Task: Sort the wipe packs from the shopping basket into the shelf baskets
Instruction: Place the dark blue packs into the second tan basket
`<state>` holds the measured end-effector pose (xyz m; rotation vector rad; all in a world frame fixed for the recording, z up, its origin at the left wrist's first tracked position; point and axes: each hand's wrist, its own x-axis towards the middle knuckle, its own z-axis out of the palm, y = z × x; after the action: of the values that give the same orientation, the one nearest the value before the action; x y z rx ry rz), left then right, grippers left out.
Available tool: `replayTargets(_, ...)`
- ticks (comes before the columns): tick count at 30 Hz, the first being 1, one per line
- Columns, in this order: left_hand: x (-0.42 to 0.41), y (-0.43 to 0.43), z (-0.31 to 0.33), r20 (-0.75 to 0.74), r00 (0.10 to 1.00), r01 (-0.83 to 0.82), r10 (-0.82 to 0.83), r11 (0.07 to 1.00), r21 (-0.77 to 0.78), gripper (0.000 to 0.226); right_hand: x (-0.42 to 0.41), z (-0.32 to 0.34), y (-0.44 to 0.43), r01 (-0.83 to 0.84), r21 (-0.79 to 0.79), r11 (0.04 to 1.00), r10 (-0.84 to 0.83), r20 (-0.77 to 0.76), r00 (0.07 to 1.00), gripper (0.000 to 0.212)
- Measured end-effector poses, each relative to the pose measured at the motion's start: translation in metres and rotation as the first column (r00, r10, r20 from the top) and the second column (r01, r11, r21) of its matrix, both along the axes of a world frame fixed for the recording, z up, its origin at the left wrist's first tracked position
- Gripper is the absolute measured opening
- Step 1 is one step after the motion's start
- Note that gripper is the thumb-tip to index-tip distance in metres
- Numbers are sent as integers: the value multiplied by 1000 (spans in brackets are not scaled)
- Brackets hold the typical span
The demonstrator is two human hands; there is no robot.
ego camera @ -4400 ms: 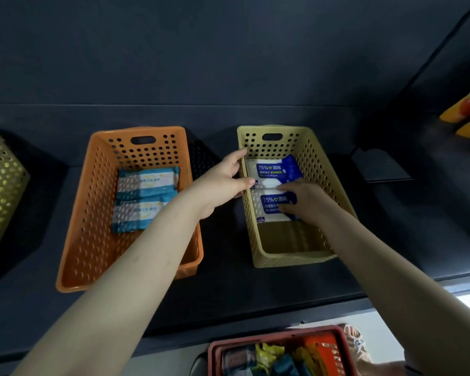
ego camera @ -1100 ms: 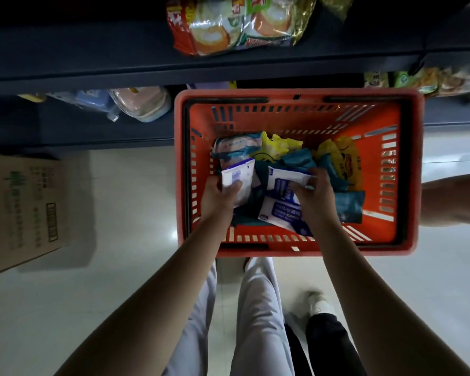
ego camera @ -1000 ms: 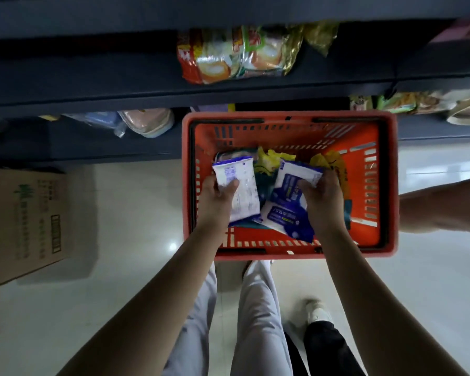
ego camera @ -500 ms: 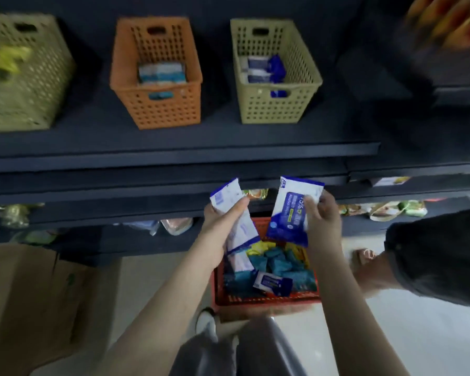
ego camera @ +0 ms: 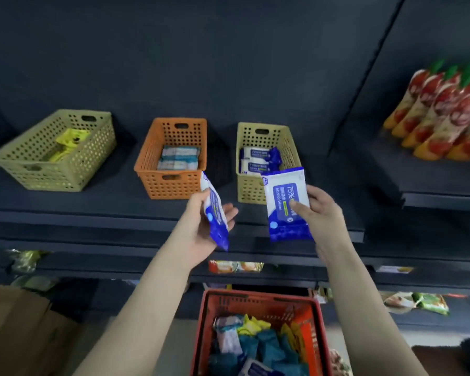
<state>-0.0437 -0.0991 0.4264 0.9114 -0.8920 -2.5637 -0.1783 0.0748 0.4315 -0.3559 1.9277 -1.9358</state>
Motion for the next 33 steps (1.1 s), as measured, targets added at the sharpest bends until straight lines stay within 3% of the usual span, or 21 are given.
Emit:
replayTargets(3, -19, -21, 25, -81, 997, -6, 7, 1000, 7, 59, -28, 22, -20, -12, 16, 1000, 13, -84, 996, 31)
replayTargets(6, -44, -53, 34, -82, 997, -19, 13, 997, -76, 41, -61, 31, -50, -28, 7, 1000, 29, -58, 998, 29)
replayTargets(10, -96, -101, 32, -4, 1000, 10, -11, 984, -179, 21, -108, 31, -94, -129, 2, 992, 128, 54, 990, 35)
replayTargets(14, -151, -151, 26, 70, 996, 73, -54, 950, -303, 19, -162, 22, -136, -28, 157, 987, 40, -69, 997, 39)
replayTargets(17, -188, -185, 15, 83, 996, 67, -39, 928, -365, 17, -201, 14, -164, 124, 432, 893, 9, -292, 956, 34)
replayTargets(20, -221, -209, 4, 87, 996, 52, -15, 898, -438, 23, -233, 1, -184, 103, 619, 779, 140, -332, 933, 32)
replayTargets(24, -243, -219, -15, 74, 997, 27, 1, 927, -373, 26, -260, -16, -202, -63, 658, 750, 267, -214, 940, 32)
replayTargets(27, -249, -224, -25, 48, 999, 30, -13, 926, -375, 32, -273, -27, -215, -94, 767, 635, 418, -239, 876, 37)
replayTargets(30, -252, -228, -29, 28, 1000, 13, -3, 929, -369, 38, -276, -42, -224, 20, 829, 559, 474, -339, 813, 42)
replayTargets(33, -252, -230, -31, 14, 1000, -8, 14, 948, -319, 42, -272, -55, -224, 245, 854, 458, 510, -478, 715, 44)
